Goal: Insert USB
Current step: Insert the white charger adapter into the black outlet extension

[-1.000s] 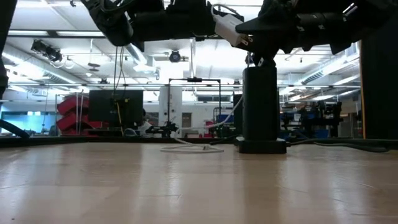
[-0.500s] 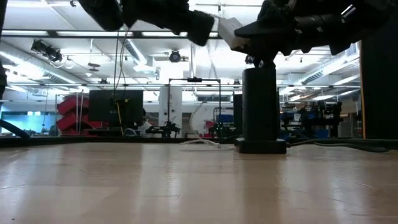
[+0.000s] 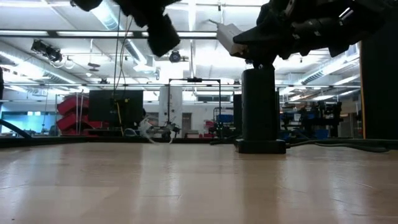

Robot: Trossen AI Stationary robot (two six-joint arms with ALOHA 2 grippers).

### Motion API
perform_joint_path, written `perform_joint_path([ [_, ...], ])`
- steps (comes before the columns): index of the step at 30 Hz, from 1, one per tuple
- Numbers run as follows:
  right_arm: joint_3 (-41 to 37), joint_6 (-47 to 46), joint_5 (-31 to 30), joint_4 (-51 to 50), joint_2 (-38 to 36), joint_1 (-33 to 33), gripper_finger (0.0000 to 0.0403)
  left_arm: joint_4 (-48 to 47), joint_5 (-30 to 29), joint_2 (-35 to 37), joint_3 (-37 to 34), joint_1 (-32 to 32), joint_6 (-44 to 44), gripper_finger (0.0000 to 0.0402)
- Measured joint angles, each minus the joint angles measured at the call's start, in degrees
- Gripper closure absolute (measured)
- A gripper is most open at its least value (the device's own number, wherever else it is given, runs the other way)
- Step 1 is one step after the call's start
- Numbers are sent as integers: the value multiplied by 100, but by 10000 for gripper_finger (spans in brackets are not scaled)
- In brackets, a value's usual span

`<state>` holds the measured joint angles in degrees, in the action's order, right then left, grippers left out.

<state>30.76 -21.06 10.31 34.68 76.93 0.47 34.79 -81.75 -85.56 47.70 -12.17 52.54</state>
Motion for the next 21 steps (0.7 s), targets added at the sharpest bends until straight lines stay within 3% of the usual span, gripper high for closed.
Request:
perform_joint_path([
  [6,0,26,-94,-171,-2,133,336,-1446,307,-2,-581,-225,-2720,384],
  [8,6,33,-119,-218,-5,150,336,-1672,869,0,-725,-271,-3515,384],
  [10,11,33,-127,-271,-13,155,336,-1716,1794,0,-835,-286,-4050,384],
  [14,26,31,-132,-398,-24,164,336,-1251,3565,-2,-917,-289,-3998,384],
  [21,28,26,-129,-434,-26,165,336,-342,4620,-5,-847,-310,-2486,345],
])
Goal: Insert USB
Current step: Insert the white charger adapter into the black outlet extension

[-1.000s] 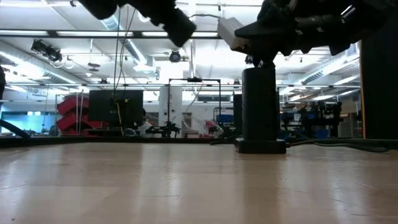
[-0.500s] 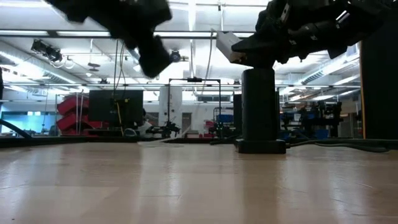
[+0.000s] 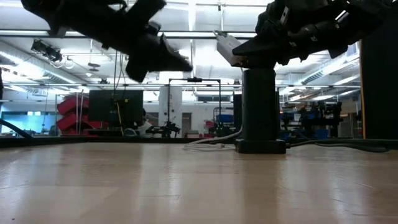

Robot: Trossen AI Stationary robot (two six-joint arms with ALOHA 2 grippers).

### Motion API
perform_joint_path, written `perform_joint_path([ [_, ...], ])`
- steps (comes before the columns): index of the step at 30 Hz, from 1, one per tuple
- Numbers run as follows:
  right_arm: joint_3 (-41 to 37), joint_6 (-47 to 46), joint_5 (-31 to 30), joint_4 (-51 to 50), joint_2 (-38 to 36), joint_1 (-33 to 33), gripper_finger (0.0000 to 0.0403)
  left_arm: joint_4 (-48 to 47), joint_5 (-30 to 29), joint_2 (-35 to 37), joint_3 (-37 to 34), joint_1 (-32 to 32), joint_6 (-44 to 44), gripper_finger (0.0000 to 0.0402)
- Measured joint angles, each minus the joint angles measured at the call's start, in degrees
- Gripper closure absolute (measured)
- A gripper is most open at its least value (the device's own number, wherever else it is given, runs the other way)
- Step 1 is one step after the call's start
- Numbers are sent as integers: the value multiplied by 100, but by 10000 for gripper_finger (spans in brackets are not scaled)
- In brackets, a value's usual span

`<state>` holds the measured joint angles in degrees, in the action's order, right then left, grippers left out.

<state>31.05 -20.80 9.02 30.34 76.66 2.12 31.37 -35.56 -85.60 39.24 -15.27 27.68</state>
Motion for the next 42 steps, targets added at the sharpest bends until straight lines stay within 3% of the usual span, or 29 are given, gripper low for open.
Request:
perform_joint_path([
  [6,1,-162,54,-48,-1,3,336,55,772,-23,524,-24,875,252],
  [10,-2,-214,122,-89,0,8,336,-83,800,-160,810,-14,1491,195],
  [14,-4,-318,392,-97,2,27,336,-734,801,-326,1280,116,1737,162],
  [25,-7,-508,768,-197,4,25,336,-1713,1104,-600,2085,472,2147,159],
  [42,111,-636,1064,-415,9,40,336,-1899,1973,-662,2117,844,2400,159],
])
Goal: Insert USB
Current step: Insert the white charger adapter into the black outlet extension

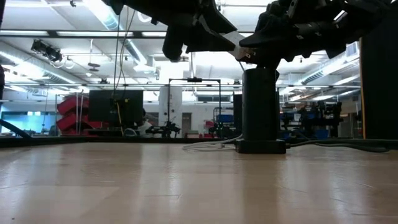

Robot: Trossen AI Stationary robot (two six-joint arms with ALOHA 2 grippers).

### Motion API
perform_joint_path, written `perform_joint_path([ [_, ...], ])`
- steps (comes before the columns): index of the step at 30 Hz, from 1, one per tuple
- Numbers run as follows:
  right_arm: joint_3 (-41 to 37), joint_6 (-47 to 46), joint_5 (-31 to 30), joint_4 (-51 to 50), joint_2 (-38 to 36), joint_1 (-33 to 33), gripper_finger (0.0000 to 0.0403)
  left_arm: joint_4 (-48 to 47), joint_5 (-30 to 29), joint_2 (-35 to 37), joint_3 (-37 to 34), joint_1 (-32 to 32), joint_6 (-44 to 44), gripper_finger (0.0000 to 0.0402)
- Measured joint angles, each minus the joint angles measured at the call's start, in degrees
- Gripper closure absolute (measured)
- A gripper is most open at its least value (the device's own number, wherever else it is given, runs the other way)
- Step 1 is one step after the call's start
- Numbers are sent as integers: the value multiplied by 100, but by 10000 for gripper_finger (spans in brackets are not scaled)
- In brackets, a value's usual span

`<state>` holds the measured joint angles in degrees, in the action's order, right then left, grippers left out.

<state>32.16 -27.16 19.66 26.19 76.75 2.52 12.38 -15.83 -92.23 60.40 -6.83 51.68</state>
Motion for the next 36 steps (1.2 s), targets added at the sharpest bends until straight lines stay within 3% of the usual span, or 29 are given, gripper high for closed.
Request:
perform_joint_path([
  [8,506,197,202,-856,22,-25,336,-28,264,-9,-20,6,59,159],
  [14,579,243,149,-958,28,-24,336,-194,247,-9,-14,13,41,165],
  [23,586,256,186,-944,26,-26,336,-583,336,5,-2,24,-91,253],
  [30,586,232,26,-938,20,-6,336,-641,439,9,-2,24,-270,260],
  [33,586,273,-96,-918,17,3,332,-677,296,9,-4,19,-328,260],
  [36,588,445,-166,-876,-3,15,298,-705,-76,7,-4,-5,-454,260],
])
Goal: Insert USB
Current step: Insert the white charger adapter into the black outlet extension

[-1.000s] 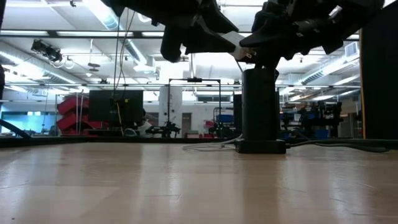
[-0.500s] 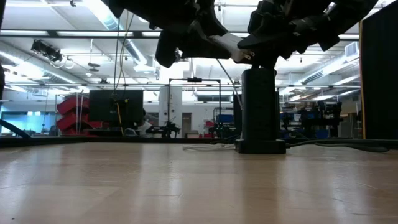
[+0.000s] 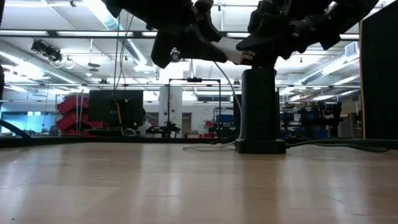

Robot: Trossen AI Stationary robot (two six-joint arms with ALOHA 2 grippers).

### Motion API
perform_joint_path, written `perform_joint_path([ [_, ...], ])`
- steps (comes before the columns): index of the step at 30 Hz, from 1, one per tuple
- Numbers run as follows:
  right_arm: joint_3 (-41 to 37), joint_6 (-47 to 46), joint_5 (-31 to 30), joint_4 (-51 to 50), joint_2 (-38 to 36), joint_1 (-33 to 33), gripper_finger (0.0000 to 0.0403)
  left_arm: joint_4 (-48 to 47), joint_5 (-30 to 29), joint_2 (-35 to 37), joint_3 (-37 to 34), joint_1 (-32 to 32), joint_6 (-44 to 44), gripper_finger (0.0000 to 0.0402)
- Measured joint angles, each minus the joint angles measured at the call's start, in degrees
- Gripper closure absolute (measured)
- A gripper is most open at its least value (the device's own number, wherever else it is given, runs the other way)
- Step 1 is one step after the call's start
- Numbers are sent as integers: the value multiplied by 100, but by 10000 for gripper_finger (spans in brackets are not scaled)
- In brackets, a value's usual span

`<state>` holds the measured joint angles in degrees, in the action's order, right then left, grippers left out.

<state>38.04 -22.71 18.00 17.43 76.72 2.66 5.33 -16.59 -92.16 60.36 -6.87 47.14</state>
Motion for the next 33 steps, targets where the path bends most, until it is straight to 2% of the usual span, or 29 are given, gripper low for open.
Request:
perform_joint_path([
  [3,7,171,-36,1,-86,14,259,5,-239,-11,-9,0,-158,260],
  [7,11,359,0,-96,-298,36,230,93,-575,-10,-67,-91,-109,260],
  [11,42,749,90,-170,-666,90,221,-60,-1132,-9,-96,-177,39,260],
  [16,39,1256,-64,-595,-1129,114,225,27,-1356,11,-303,-190,-271,260],
  [19,39,1620,-337,-1051,-1319,107,229,812,-1603,-1,-828,-196,-340,260],
  [24,33,2060,-926,-1779,-1347,6,234,3307,-2136,-5,-1951,-301,131,260],
  [27,26,2433,-1174,-2090,-1312,-55,230,4484,-2140,-15,-2505,-301,496,260],
  [29,24,2543,-1301,-2149,-1312,-77,224,4823,-2084,-13,-2687,-295,508,260],
  [33,24,2537,-1345,-2142,-1312,-80,206,4759,-1847,-15,-2776,-301,590,260],
])
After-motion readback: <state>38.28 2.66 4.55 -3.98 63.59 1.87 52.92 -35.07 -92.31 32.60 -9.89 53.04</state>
